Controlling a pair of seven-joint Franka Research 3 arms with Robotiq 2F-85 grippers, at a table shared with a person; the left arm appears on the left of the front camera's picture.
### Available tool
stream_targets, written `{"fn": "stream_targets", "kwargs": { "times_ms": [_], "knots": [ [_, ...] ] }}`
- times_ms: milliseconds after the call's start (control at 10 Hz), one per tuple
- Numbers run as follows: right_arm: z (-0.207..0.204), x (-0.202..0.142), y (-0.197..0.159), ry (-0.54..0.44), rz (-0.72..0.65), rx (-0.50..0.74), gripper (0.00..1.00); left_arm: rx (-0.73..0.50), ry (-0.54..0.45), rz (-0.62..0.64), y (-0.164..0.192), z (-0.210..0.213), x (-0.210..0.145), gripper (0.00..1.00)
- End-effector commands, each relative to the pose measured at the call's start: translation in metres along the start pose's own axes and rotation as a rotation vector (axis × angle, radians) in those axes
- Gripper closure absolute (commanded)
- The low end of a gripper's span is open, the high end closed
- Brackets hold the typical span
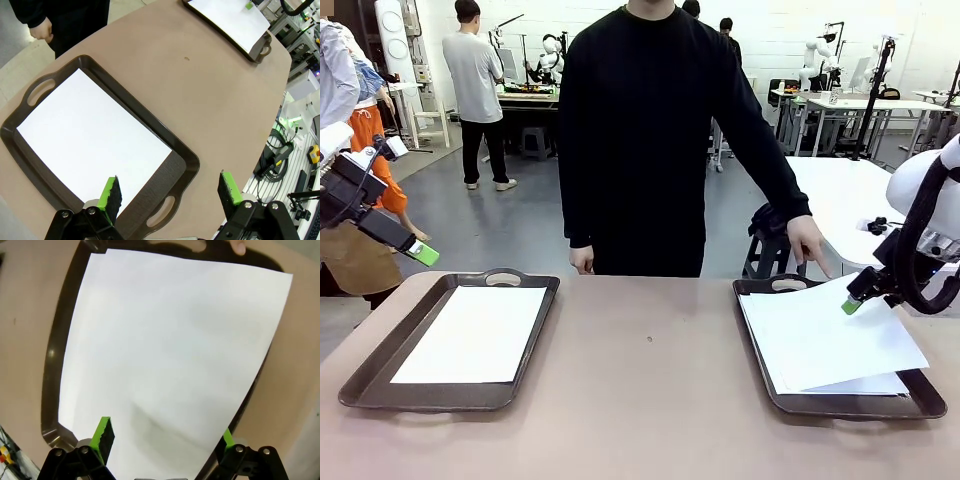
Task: Sort the A4 documents.
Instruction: Place the A4 Paper in the designated Handle tray.
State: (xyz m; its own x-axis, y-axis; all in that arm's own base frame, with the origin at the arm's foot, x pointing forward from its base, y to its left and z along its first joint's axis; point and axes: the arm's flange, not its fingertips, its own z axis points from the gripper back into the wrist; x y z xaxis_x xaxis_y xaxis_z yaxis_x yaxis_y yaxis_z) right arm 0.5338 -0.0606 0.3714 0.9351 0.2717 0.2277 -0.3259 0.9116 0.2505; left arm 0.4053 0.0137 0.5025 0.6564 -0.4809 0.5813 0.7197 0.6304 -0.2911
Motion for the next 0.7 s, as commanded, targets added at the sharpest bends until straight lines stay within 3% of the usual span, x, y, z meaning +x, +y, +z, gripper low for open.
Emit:
{"fn": "stream_targets", "kwargs": {
  "times_ms": [0,300,600],
  "knots": [
    [-0.0034,-0.0054,0.0033,0.004,-0.011,-0.126,0.0,0.0,-0.001,-0.004,0.0003,0.0005,0.0,0.0],
    [-0.0023,-0.0047,0.0092,-0.005,0.004,-0.216,0.0,0.0,-0.001,-0.004,0.0003,0.0005,0.0,0.0],
    [0.0004,-0.0015,0.0102,-0.048,-0.016,-0.191,0.0,0.0,-0.001,-0.004,0.0003,0.0005,0.0,0.0]
  ]
}}
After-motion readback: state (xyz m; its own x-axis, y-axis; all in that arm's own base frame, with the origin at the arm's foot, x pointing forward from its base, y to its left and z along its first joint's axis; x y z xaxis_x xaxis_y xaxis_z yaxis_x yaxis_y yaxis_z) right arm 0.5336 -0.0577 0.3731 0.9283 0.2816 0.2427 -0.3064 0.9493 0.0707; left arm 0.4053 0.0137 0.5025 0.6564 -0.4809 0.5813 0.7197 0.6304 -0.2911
